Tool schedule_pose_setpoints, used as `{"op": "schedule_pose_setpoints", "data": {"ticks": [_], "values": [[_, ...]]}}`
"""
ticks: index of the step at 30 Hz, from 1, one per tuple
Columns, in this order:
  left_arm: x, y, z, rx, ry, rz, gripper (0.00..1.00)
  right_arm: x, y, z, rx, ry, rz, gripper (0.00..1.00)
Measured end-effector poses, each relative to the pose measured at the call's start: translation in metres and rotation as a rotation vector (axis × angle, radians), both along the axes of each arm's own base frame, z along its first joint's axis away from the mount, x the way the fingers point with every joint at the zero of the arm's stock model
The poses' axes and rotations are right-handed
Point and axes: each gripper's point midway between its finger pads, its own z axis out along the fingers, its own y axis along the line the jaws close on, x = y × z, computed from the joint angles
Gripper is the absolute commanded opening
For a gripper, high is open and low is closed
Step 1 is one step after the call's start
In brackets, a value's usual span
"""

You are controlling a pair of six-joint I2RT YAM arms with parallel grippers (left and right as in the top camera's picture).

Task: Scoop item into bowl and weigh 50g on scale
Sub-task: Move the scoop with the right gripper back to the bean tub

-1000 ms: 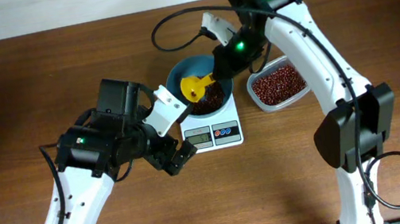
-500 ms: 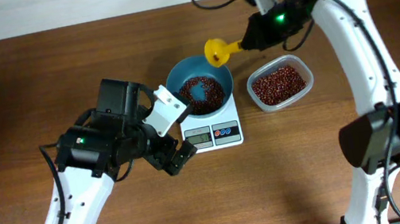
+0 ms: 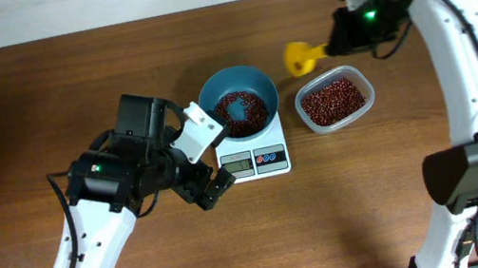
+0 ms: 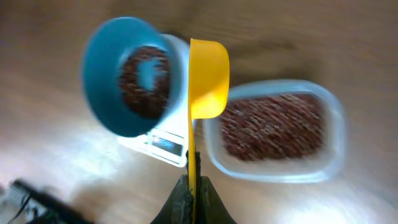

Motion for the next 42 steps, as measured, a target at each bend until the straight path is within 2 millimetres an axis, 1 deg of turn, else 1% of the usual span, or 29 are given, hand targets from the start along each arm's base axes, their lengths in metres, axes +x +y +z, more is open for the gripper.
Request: {"op": "schedule_pose_setpoints", "data": {"ticks": [2, 3, 5, 9, 11, 13, 19, 21, 23, 29, 33, 35, 42], "values": [[0.0, 0.0, 0.0, 0.0, 0.0, 0.0, 0.99, -0.01, -0.017, 0.006, -0.068, 0.01, -0.067, 0.04], [0.0, 0.0, 0.0, 0.0, 0.0, 0.0, 0.99, -0.018, -0.026, 0.009, -0.11, 0.029, -0.105, 0.04], [0.0, 0.0, 0.0, 0.0, 0.0, 0.0, 0.99, -0.028, -0.036, 0.012, -0.161, 0.048, -0.155, 0.04], [0.0, 0.0, 0.0, 0.0, 0.0, 0.0, 0.99, -0.033, -0.053, 0.01, -0.258, 0.072, -0.229, 0.04], [0.0, 0.0, 0.0, 0.0, 0.0, 0.0, 0.99, -0.036, -0.055, 0.008, -0.295, 0.083, -0.234, 0.04], [0.0, 0.0, 0.0, 0.0, 0.0, 0.0, 0.99, -0.038, -0.053, 0.005, -0.339, 0.085, -0.226, 0.04], [0.0, 0.0, 0.0, 0.0, 0.0, 0.0, 0.99, -0.041, -0.023, 0.005, -0.434, 0.05, -0.104, 0.04], [0.0, 0.0, 0.0, 0.0, 0.001, 0.0, 0.99, -0.043, -0.018, 0.004, -0.449, 0.049, -0.082, 0.04], [0.0, 0.0, 0.0, 0.0, 0.001, 0.0, 0.99, -0.046, -0.016, 0.004, -0.459, 0.058, -0.072, 0.04], [0.0, 0.0, 0.0, 0.0, 0.001, 0.0, 0.99, -0.046, -0.019, 0.005, -0.494, 0.047, -0.058, 0.04], [0.0, 0.0, 0.0, 0.0, 0.001, 0.0, 0.99, -0.046, -0.015, 0.005, -0.515, 0.036, -0.014, 0.04], [0.0, 0.0, 0.0, 0.0, 0.001, 0.0, 0.99, -0.046, -0.017, 0.005, -0.527, 0.035, -0.017, 0.04], [0.0, 0.0, 0.0, 0.0, 0.0, 0.0, 0.99, -0.044, -0.015, 0.005, -0.525, 0.023, 0.011, 0.04]]}}
